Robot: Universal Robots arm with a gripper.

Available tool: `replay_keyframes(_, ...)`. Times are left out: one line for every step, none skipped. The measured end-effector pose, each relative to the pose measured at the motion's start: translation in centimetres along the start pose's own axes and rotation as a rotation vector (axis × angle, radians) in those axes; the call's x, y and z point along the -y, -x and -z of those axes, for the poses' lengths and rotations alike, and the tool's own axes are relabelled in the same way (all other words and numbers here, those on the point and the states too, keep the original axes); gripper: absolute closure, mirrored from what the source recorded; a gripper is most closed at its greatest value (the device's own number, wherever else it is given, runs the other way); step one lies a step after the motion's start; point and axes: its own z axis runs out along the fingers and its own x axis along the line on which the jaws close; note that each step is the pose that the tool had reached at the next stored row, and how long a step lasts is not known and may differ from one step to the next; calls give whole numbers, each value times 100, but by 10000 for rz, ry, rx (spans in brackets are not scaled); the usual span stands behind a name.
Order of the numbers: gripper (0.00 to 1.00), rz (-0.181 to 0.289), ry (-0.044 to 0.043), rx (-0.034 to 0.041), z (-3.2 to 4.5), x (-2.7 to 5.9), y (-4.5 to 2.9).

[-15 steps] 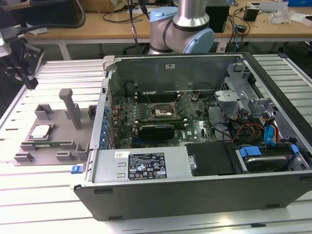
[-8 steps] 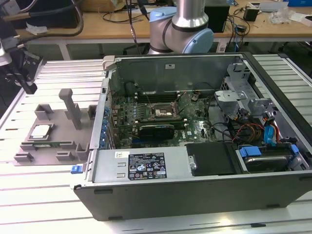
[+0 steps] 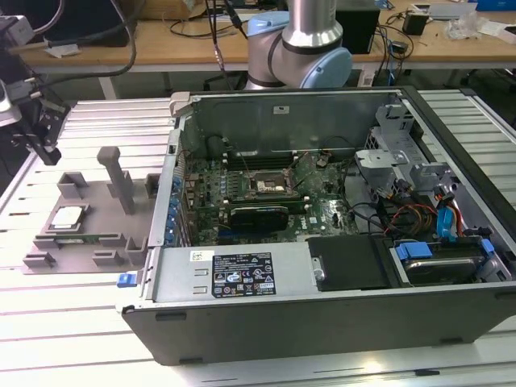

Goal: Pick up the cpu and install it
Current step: 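Reach for the cpu, then pick up the cpu and move it towards the insertion slot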

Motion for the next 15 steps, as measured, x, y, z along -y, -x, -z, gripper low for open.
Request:
replay_keyframes(89, -1, 0, 0, -32, -11, -17)
replay_keyframes(89, -1, 0, 0, -60, -23, -29)
replay_keyframes(89, 0, 0, 0, -93, -33, -46)
replay_keyframes(89, -1, 0, 0, -118, -34, -61)
replay_keyframes(89, -1, 0, -1, -134, -33, -70)
replay_keyframes(89, -1, 0, 0, -162, -31, -85)
replay_keyframes(89, 1, 0, -1, -164, -30, -87)
replay_keyframes(89, 1, -1, -3, -164, -30, -87)
replay_keyframes(89, 1, -1, -3, -164, -30, -87)
replay_keyframes(89, 0, 0, 0, -168, -30, -90)
replay_keyframes(89, 0, 0, 0, -169, -30, -92)
replay_keyframes(89, 0, 0, 0, -170, -30, -93)
replay_keyframes(89, 0, 0, 0, -171, -30, -94)
replay_keyframes(89, 0, 1, 0, -171, -30, -95)
replay_keyframes(89, 0, 0, 0, -171, -30, -95)
